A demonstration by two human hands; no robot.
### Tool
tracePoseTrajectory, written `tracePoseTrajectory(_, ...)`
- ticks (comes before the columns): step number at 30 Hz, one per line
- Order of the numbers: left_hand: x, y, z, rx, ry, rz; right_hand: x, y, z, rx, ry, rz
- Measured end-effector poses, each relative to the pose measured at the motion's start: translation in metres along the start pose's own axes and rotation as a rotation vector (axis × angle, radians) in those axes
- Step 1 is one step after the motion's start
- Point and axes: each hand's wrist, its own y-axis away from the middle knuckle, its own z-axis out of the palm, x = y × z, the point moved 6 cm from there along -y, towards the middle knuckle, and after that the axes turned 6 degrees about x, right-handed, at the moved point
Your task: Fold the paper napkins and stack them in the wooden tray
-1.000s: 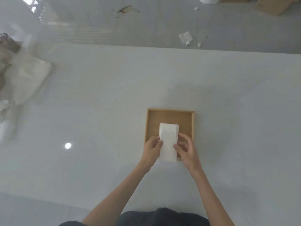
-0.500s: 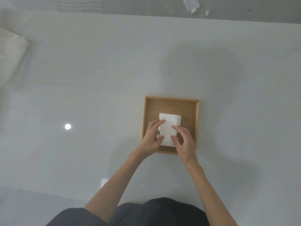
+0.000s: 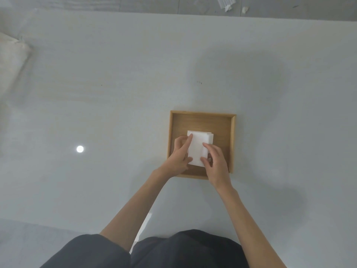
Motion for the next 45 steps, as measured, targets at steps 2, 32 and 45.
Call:
tracePoseTrajectory(2,-0.003,-0.001,0.000,-0.012,-0.016,-0.022,0.002,-0.001,0.002,-0.005,0.014,-0.002)
tracePoseTrajectory(32,0.013,0.012,0.001,0.456,0.531,-0.009,0.005,-0.006,-0.005,0.125,-0.368,0.137)
tracePoseTrajectory(45,0.021,0.008,0.014,0.281,0.339,0.048,0.004,-0.011,0.017,-0.103,-0.225,0.069)
